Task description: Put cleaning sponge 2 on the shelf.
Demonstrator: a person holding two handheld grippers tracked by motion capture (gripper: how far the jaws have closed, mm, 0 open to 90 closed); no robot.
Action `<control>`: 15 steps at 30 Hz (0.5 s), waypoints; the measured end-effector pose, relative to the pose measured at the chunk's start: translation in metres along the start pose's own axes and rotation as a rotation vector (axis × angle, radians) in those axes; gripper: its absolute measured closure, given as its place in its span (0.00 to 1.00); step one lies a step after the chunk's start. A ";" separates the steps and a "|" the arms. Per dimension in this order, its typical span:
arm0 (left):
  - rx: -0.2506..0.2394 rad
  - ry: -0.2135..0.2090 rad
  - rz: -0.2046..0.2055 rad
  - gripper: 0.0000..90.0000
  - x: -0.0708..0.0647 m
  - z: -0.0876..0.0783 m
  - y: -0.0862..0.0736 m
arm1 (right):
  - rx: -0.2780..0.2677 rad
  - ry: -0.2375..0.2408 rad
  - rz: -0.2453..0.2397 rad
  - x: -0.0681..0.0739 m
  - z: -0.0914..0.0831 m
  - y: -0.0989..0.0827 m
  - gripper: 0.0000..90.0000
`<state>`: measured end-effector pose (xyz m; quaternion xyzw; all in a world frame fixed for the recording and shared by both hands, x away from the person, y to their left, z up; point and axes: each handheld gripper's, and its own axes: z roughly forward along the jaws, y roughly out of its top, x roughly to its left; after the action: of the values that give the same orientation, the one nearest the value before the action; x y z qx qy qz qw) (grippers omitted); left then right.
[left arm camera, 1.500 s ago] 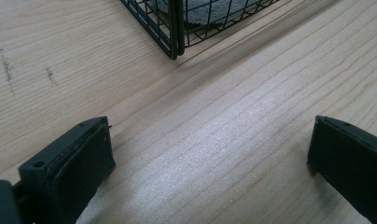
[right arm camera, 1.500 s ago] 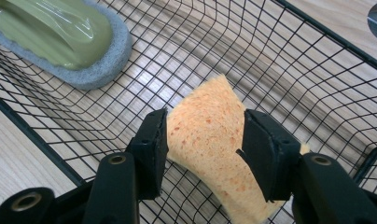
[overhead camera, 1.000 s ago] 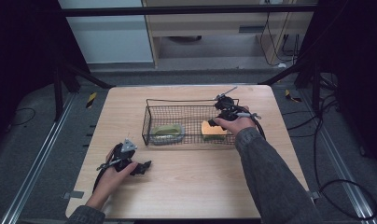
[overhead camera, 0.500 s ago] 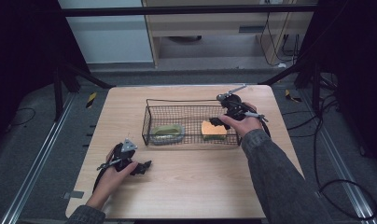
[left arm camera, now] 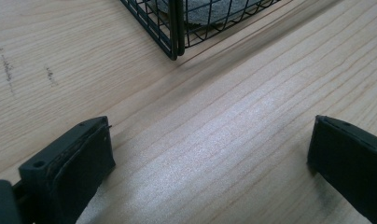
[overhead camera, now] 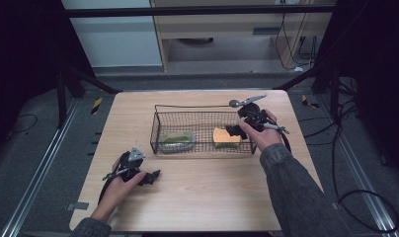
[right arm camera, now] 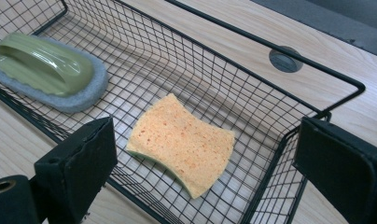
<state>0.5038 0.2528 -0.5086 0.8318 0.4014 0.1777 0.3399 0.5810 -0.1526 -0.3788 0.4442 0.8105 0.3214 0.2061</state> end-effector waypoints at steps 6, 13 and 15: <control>0.000 -0.001 0.000 0.00 0.000 0.000 0.000 | -0.014 0.017 0.013 -0.002 -0.007 -0.009 0.08; 0.000 0.000 0.000 0.00 0.000 0.000 0.000 | -0.104 -0.022 -0.002 -0.010 -0.028 -0.025 0.09; 0.000 0.000 0.000 0.00 0.000 0.000 0.000 | -0.128 -0.027 0.001 -0.012 -0.035 -0.031 0.10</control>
<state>0.5038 0.2528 -0.5086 0.8318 0.4014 0.1776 0.3399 0.5477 -0.1873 -0.3756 0.4349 0.7853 0.3665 0.2448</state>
